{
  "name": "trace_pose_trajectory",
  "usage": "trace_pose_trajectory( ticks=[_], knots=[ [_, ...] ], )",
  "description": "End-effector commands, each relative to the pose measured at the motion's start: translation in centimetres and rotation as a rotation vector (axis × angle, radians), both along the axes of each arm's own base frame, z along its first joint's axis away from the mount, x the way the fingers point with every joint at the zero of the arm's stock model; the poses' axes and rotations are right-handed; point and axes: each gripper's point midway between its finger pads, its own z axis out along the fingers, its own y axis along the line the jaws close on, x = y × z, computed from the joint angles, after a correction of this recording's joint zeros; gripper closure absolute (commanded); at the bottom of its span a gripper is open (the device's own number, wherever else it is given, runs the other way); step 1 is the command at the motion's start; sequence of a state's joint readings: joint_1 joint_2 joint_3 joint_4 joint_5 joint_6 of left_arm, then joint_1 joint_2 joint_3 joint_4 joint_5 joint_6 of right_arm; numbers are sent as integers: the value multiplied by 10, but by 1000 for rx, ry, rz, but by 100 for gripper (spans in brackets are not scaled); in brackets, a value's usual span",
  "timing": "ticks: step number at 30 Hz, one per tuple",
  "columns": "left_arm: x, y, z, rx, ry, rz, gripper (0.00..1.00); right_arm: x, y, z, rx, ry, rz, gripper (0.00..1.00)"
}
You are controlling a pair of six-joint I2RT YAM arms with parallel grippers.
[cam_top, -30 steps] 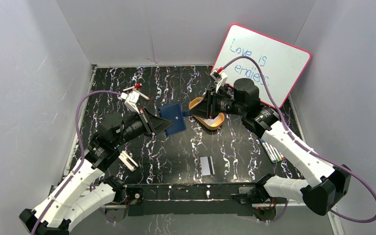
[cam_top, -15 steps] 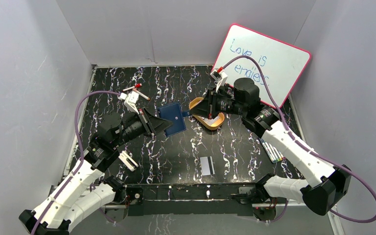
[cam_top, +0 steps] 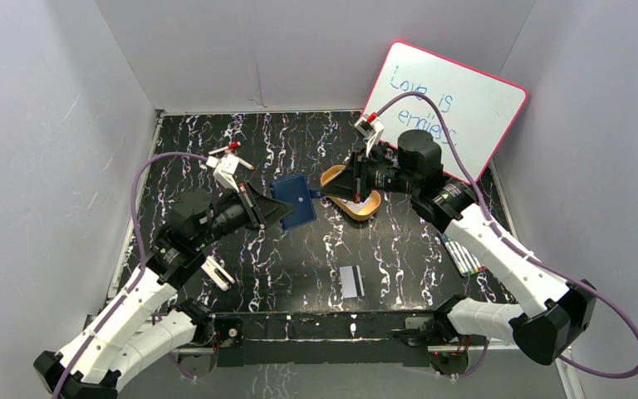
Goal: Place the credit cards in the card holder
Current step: Close the card holder.
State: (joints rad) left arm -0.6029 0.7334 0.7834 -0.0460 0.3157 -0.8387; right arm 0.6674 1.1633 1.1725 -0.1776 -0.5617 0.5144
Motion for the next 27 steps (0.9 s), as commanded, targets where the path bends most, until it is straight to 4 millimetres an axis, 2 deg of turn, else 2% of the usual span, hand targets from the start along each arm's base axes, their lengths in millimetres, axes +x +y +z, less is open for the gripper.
trace_pose_trajectory(
  ticks=[1, 8, 11, 16, 27],
  knots=[
    [10, 0, 22, -2, -74, 22, 100, -4, -1, 28, 42, -105, 27, 100],
    [26, -1, 17, 20, -70, 66, 100, 3, -1, 20, -1, -164, -42, 100],
    [34, 0, 26, 9, -102, 101, 100, 9, -3, 20, -15, -184, -92, 100],
    [43, -1, 26, 26, -107, 120, 100, 18, -1, 18, -36, -194, -141, 100],
    [51, -6, 22, 44, -92, 123, 100, 25, 10, 20, -21, -180, -169, 100]
  ],
)
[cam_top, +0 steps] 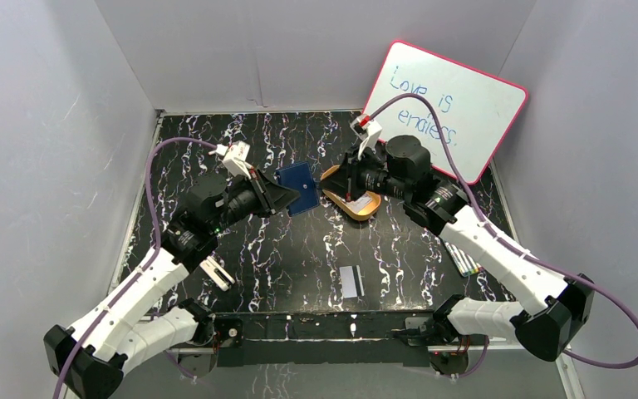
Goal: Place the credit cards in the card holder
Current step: Close the card holder.
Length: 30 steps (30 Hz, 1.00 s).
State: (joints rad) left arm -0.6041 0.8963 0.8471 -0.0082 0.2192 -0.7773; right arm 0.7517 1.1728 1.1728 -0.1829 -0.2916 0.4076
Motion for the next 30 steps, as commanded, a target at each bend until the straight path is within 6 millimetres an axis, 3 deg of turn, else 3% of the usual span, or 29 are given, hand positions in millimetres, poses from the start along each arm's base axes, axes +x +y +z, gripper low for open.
trace_pose_trajectory(
  ticks=[1, 13, 30],
  knots=[
    [8, 3, 34, -38, -90, 35, 100, 2, 7, 32, 69, -51, -7, 100],
    [5, -1, 28, -34, -77, 25, 100, 0, 24, 25, 74, -20, -2, 100],
    [3, -2, 27, -31, -79, 23, 100, 11, 25, 25, 107, -1, -72, 100]
  ],
)
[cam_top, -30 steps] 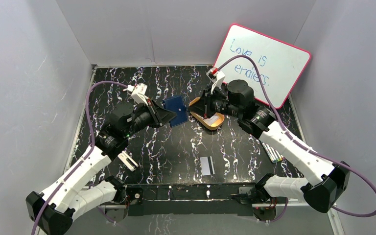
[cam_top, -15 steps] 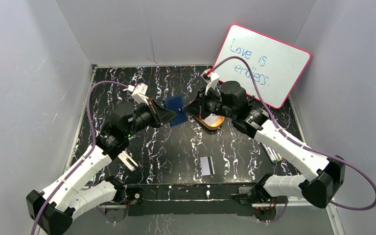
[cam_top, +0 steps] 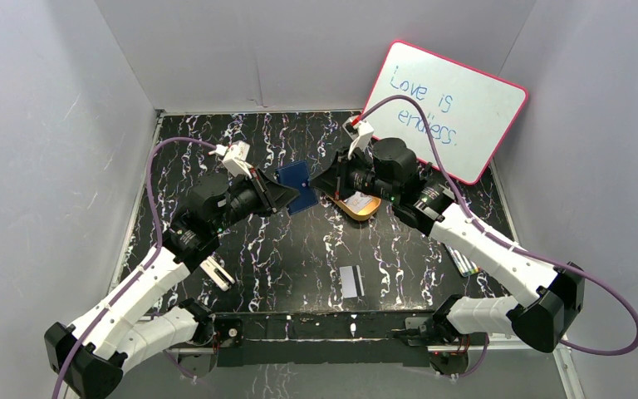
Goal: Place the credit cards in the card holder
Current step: Close the card holder.
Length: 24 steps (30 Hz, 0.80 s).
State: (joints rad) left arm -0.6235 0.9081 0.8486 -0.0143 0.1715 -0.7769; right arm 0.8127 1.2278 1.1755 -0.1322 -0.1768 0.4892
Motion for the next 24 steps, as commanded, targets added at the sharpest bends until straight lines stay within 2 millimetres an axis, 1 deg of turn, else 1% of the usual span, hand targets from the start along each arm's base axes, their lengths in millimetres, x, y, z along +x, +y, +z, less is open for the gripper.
trace_pose_trajectory(
  ticks=[1, 12, 19, 24],
  knots=[
    [-1, -1, 32, -47, -89, -6, 100, 3, 7, 33, 90, -52, -2, 100],
    [-3, -2, 34, -47, -93, -15, 100, -1, 14, 30, 93, -38, 29, 100],
    [-3, -3, 34, -47, -92, -17, 100, 0, 15, 31, 94, -41, 28, 100],
    [-4, -3, 34, -48, -95, -19, 100, 0, 17, 28, 90, -35, 34, 100]
  ],
)
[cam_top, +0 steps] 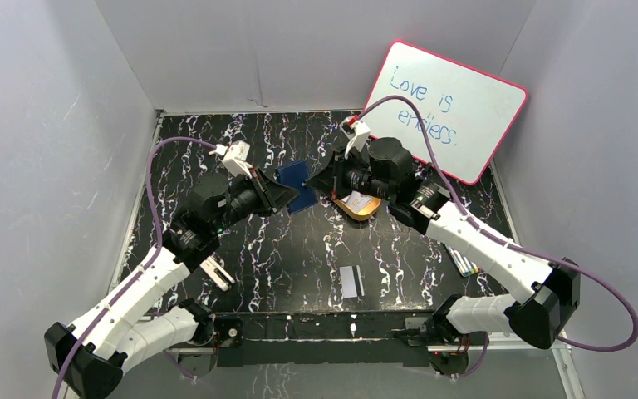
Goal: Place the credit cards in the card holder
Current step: Close the card holder.
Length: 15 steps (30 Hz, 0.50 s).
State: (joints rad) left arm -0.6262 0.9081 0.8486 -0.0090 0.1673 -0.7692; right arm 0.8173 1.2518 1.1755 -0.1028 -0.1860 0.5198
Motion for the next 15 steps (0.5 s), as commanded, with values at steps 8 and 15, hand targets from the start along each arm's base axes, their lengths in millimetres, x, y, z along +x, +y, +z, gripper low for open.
trace_pose_trajectory(
  ticks=[8, 15],
  knots=[
    [-5, -3, 34, -53, -81, -24, 100, -3, 12, 27, 61, -53, 35, 100],
    [-5, -5, 34, -54, -79, -29, 100, -3, 14, 24, 56, -51, 37, 100]
  ],
)
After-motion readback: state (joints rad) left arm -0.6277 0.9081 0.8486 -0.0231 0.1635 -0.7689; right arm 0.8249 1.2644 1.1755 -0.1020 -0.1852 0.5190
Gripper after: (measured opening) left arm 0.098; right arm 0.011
